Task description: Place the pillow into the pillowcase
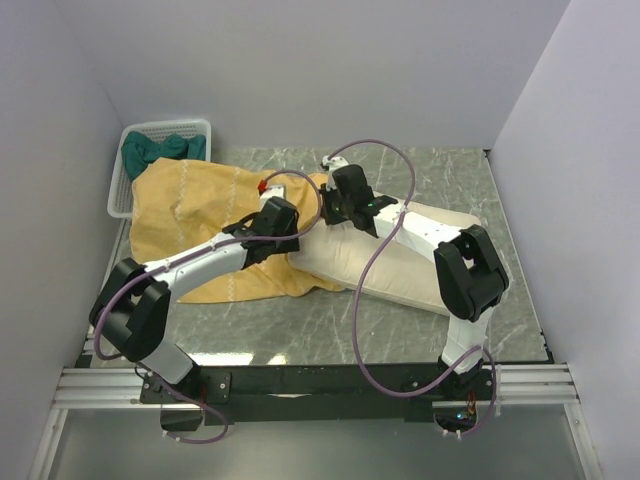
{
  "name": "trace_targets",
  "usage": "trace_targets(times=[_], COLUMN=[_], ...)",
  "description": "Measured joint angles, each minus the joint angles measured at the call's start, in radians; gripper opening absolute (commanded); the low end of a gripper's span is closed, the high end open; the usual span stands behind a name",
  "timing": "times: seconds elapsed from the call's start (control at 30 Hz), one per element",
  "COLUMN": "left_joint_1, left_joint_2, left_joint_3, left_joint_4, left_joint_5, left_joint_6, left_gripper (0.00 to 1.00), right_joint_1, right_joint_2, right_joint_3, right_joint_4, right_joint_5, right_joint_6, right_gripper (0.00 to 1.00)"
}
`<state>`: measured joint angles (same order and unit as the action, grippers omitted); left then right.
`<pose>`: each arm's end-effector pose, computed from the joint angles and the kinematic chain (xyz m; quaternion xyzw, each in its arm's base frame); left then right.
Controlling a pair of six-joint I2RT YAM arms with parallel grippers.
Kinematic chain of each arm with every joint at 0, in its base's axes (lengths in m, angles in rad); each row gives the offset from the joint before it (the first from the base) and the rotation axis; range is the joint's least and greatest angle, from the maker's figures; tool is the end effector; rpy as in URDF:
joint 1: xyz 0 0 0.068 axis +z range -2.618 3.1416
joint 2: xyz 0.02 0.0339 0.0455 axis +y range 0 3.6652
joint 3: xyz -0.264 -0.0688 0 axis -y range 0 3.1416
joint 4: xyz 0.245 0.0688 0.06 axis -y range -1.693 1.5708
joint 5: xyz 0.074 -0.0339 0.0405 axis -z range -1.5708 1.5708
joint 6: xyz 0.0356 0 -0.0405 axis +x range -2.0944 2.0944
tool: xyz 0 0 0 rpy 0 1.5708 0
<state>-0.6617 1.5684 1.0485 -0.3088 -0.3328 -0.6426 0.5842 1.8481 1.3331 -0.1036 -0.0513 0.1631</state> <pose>0.2711 -0.1964 0.2285 -0.0513 0.9196 -0.0943 0.3779 0.3529 0.2355 0.2354 -0.1972 0.8664 0.1885 0.4182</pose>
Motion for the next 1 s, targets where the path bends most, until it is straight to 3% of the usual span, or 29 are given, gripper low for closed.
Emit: trace_targets(times=[0.27,0.6,0.67,0.9,1.0], left_joint_1=[0.004,0.005,0.005,0.006,0.006], left_joint_2=[-0.079,0.026,0.037,0.083,0.087], left_joint_3=[-0.039,-0.032,-0.026,-0.007,-0.008], left_joint_4=[0.154,0.195,0.194,0.190,0.176], left_joint_5=[0.042,0.064,0.052,0.018,0.015], left_joint_6=[0.019,0.022,0.021,0.021,0.018], left_gripper=[0.52,0.53,0.49,0.01,0.01], right_joint_1=[0.005,0.005,0.005,0.005,0.005], right_joint_2=[0.000,0.000,0.000,0.000,0.000], right_joint_3=[0.000,0.000,0.000,0.000,0.000], right_joint_4=[-0.019,-0.025,-0.027,-0.028,-0.028], right_joint_5=[-0.052,-0.068,-0.070,-0.070,-0.069], right_joint_6=[0.000,0.001,0.001,0.005,0.006], right_gripper=[0.00,0.00,0.00,0.00,0.00])
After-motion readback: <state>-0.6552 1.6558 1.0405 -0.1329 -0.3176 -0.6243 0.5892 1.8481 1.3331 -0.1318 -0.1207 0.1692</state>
